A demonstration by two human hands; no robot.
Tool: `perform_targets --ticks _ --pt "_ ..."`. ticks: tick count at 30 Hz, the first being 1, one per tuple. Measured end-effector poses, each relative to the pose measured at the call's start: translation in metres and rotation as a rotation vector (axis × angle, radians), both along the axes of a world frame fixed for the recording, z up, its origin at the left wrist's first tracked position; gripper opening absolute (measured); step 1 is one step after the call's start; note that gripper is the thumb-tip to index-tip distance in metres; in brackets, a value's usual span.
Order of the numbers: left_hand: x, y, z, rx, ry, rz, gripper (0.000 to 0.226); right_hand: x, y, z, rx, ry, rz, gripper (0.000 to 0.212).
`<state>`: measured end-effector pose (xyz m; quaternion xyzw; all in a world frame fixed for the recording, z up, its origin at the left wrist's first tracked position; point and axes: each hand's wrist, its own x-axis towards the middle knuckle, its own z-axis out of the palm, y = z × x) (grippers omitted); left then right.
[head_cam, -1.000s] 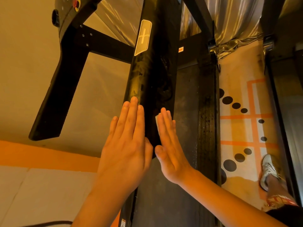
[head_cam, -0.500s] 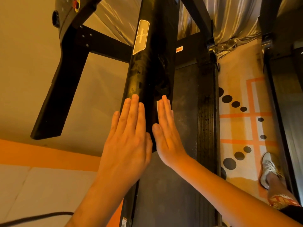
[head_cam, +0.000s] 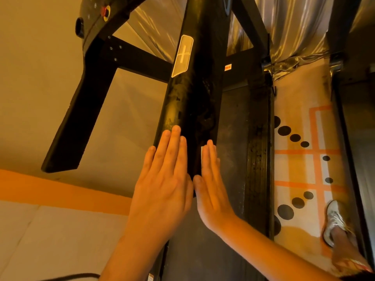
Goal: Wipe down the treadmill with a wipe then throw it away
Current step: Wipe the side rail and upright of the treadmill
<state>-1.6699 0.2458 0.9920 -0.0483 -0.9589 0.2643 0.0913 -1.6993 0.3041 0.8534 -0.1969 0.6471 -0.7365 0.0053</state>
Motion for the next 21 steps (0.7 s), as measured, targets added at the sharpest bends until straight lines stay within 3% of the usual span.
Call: perform_targets --ticks 4,9,14,21 --pt "-0.003 0.002 -0.001 0.053 0.018 0.041 0.062 -0.042 0.0 0.018 0.038 -0.05 -0.02 0.061" --pt "-0.005 0.004 -0.001 0.09 0.021 0.052 0.062 -0.001 -0.004 0.005 -0.039 -0.01 -0.001 0.062" --pt "-0.008 0.007 -0.001 0.11 0.034 0.084 0.062 -0.046 -0.001 0.01 -0.01 -0.051 -0.006 0.056" --pt "-0.008 0.007 -0.001 0.13 0.056 0.089 0.062 -0.037 -0.007 0.007 -0.044 -0.05 -0.043 0.063"
